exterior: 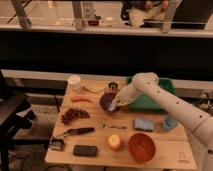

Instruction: Wipe purple bowl with towel

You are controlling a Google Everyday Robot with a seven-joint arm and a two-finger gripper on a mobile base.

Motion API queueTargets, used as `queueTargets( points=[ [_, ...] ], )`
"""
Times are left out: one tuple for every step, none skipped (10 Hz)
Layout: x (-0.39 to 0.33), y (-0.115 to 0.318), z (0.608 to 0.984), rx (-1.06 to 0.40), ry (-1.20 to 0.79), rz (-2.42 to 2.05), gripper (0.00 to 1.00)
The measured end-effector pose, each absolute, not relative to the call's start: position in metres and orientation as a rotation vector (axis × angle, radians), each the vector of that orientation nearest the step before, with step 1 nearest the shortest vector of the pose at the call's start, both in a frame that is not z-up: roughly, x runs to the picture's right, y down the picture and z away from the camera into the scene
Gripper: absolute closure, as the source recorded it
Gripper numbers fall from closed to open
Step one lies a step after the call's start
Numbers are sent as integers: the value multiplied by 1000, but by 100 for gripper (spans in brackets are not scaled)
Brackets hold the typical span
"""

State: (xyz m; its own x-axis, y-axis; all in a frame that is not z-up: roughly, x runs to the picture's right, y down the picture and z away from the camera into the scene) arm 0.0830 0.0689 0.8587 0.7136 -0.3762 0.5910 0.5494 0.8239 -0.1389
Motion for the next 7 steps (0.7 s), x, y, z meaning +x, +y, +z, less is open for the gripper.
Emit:
queueTargets(
  points=[
    [80,65,862,-313,-581,-530,100],
    [74,62,865,-309,-584,-539,100],
    [67,60,868,-307,-591,-549,100],
    [61,59,872,-307,-597,-556,100],
    [56,59,876,-309,-605,-560,100],
    [52,60,879,-312,-612,-564,100],
    [38,61,885,-316,-631,-576,100]
  ],
)
